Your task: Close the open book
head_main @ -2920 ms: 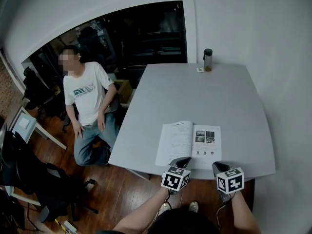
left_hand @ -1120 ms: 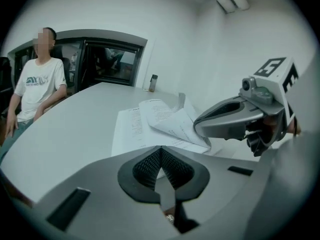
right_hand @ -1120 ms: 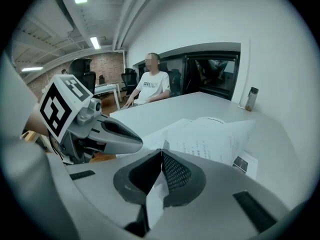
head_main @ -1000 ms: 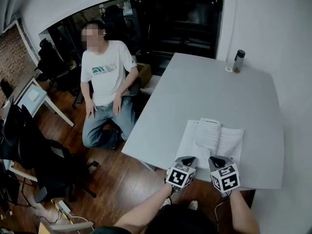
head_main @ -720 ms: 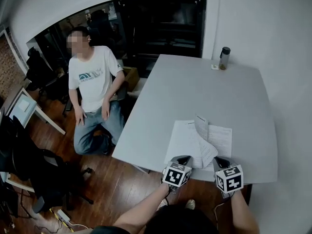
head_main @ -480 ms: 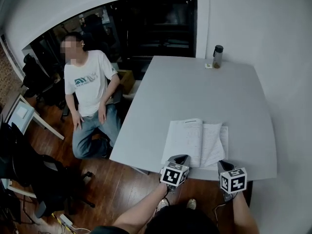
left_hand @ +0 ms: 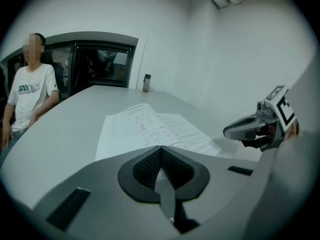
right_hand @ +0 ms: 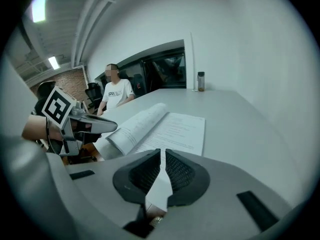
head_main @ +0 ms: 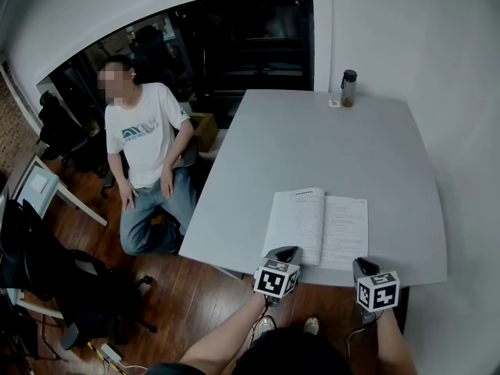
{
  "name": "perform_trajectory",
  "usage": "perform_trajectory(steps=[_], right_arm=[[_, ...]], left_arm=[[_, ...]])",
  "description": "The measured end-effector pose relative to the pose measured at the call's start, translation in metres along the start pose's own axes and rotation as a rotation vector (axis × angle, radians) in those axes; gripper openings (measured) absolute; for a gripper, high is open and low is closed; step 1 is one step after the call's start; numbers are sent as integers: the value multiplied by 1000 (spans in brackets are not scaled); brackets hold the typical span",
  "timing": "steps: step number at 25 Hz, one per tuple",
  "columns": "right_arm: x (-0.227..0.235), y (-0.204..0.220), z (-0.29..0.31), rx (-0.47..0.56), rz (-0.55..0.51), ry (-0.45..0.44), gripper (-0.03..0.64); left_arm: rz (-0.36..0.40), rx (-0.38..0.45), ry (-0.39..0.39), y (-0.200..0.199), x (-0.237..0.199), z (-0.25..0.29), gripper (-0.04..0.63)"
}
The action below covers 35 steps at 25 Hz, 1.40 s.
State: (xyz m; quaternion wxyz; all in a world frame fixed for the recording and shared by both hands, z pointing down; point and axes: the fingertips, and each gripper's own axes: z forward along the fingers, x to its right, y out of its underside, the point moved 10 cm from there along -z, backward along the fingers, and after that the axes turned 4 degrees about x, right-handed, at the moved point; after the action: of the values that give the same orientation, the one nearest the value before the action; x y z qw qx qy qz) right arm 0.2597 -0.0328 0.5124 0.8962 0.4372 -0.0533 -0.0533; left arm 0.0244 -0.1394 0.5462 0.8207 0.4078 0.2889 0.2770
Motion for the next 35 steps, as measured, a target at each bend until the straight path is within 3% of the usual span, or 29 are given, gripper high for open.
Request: perform_trajectory(steps=[1, 3, 14, 17, 21, 23, 27, 29, 32, 35], right_arm=[[-7, -5, 4, 5, -34, -26, 14], [-23, -16, 15, 7, -108, -84, 81], [-129, -60, 80, -51, -600, -353, 241], [-148, -57, 95, -87, -737, -382, 294], [-158, -50, 111, -144, -857, -358, 295], [-157, -47, 115, -182, -857, -354, 293], [-149, -52, 112, -209, -749, -386, 258], [-145, -54, 107, -206, -689, -397, 211], [-134, -56, 99, -177, -622, -357, 71], [-119, -58, 91, -135, -559, -292, 21]], left_arm=[[-4, 2, -5, 1, -1, -3, 5], [-11, 6, -17, 3, -5, -9, 5], [-79, 8, -112, 23, -43, -56, 5], [-96, 6, -126, 29, -50, -65, 5], [-115, 2, -139, 37, -60, -72, 5], [-120, -2, -139, 39, -62, -72, 5], [-118, -5, -127, 39, -64, -66, 5], [-113, -9, -114, 38, -61, -62, 5], [-100, -10, -88, 34, -54, -53, 5], [-83, -9, -64, 28, -49, -44, 5]])
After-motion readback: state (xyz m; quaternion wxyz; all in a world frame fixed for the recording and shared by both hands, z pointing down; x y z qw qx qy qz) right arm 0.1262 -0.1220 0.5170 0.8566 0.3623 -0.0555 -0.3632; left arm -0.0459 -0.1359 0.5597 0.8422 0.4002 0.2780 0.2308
